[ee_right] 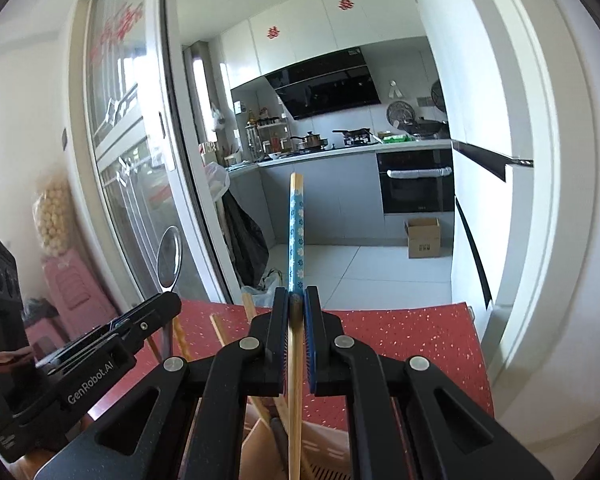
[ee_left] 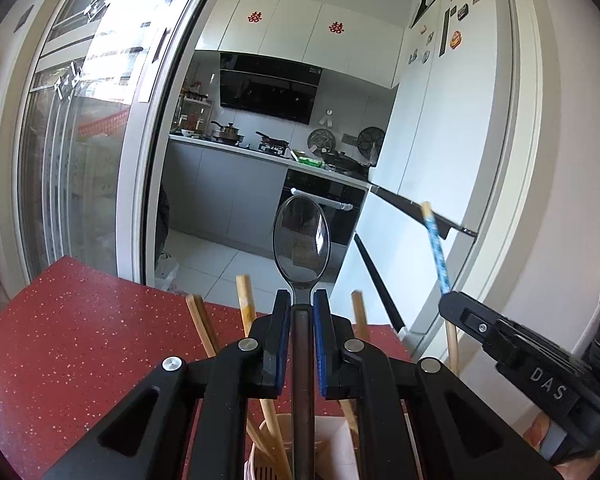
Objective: Organize utensils
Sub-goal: 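Lift and carry the chopstick and spoon to the pink holder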
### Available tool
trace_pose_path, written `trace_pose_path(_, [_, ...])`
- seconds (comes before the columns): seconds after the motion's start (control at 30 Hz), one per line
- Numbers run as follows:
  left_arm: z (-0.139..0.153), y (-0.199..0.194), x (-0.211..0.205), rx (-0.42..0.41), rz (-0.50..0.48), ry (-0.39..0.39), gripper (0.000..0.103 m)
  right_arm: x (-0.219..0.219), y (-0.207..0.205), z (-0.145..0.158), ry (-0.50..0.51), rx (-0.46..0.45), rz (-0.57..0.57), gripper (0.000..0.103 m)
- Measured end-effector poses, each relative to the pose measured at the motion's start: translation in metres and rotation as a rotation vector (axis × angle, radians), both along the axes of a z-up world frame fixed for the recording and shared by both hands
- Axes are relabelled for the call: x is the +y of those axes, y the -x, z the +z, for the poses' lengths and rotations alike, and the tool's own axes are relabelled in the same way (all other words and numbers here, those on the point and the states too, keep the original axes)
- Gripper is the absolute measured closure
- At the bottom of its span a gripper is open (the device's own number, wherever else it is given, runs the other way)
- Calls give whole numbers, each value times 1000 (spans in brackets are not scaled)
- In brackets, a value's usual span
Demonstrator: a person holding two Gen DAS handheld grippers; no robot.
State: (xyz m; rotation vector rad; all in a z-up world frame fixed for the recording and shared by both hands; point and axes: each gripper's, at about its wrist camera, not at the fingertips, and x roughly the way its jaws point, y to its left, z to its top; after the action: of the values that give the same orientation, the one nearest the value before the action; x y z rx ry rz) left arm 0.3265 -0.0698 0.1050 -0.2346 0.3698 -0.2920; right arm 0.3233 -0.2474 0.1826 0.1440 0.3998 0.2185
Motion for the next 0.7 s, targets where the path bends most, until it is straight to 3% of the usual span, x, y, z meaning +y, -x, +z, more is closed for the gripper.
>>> trace_pose_path(0.23, [-19, 3, -7, 4, 15, -58, 63, 14, -4, -13, 80, -36, 26, 95])
trace_pose_path(0.5, [-24, 16, -13, -13, 27, -116, 63, 13, -16, 4, 27, -68, 65, 95])
trace_pose_path(0.7, [-32, 21, -16, 1, 34, -158, 63, 15, -17, -11, 29, -73, 86, 95])
